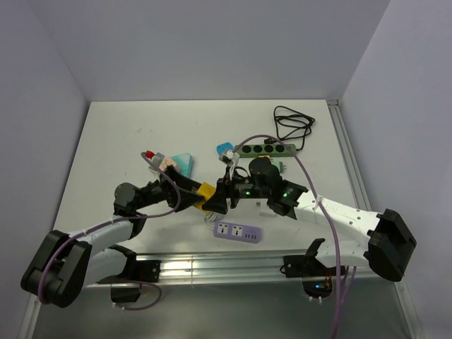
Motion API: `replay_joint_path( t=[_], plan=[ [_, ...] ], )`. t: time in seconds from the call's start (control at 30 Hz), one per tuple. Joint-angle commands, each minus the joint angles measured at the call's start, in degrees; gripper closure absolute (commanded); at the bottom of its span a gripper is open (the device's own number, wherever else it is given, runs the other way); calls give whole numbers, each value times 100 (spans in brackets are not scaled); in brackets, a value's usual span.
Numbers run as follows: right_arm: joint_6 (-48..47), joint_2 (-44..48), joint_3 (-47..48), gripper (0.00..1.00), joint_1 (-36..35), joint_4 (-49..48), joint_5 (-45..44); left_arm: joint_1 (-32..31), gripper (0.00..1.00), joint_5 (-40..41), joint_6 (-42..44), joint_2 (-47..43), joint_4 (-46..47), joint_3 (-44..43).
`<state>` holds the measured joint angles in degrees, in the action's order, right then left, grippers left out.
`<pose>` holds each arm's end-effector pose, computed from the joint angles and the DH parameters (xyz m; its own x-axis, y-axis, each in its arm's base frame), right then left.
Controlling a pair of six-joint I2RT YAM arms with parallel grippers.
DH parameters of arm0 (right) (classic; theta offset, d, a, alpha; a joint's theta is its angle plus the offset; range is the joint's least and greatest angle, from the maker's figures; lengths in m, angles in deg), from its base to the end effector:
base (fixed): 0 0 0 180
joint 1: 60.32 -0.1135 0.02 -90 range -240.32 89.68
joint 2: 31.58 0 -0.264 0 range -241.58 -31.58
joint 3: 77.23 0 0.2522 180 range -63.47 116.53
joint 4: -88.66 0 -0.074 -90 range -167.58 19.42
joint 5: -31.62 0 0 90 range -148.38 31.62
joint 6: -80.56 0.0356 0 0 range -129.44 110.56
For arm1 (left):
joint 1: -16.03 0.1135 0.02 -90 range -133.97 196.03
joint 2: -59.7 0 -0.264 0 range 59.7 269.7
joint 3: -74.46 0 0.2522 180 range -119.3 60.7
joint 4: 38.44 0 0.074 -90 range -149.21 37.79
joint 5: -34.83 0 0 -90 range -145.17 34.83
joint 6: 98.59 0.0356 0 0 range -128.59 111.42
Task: Insert the plug
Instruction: Adjust the plug.
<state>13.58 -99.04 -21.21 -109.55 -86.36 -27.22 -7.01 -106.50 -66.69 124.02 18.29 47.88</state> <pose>0.1599 0.2136 0.2778 -0.5501 -0.1255 -0.8256 -0.8226 0.2521 0.5097 0.1695 -0.1023 0.2284 -0.6261 -0.3102 -0.7154 0.7425 0.0430 -0.6685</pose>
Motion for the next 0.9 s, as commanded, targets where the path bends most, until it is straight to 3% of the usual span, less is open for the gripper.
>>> replay_joint_path(
  t=[0.0,0.03,0.13,0.17,0.3,0.37,0.63,0.87],
  plan=[
    [-79,-12,362,100,10,-151,118,-112,8,-272,185,28,264,-282],
    [-105,-39,371,100,10,-116,127,-164,9,-255,247,29,210,-326],
    [-114,-100,423,100,19,-28,22,-270,30,-290,414,55,87,-388],
    [-97,-118,432,100,19,-10,-22,-279,44,-264,449,55,78,-397],
    [-53,-197,458,100,63,16,-162,-305,75,-237,590,11,-36,-379],
    [9,-197,424,99,124,-54,-163,-297,100,-141,678,-33,-194,-370],
    [255,40,20,86,440,-721,-14,-297,100,325,625,-243,-334,-221],
    [378,67,-139,54,599,-1012,48,-270,100,1019,503,-507,-880,-160]
  ],
)
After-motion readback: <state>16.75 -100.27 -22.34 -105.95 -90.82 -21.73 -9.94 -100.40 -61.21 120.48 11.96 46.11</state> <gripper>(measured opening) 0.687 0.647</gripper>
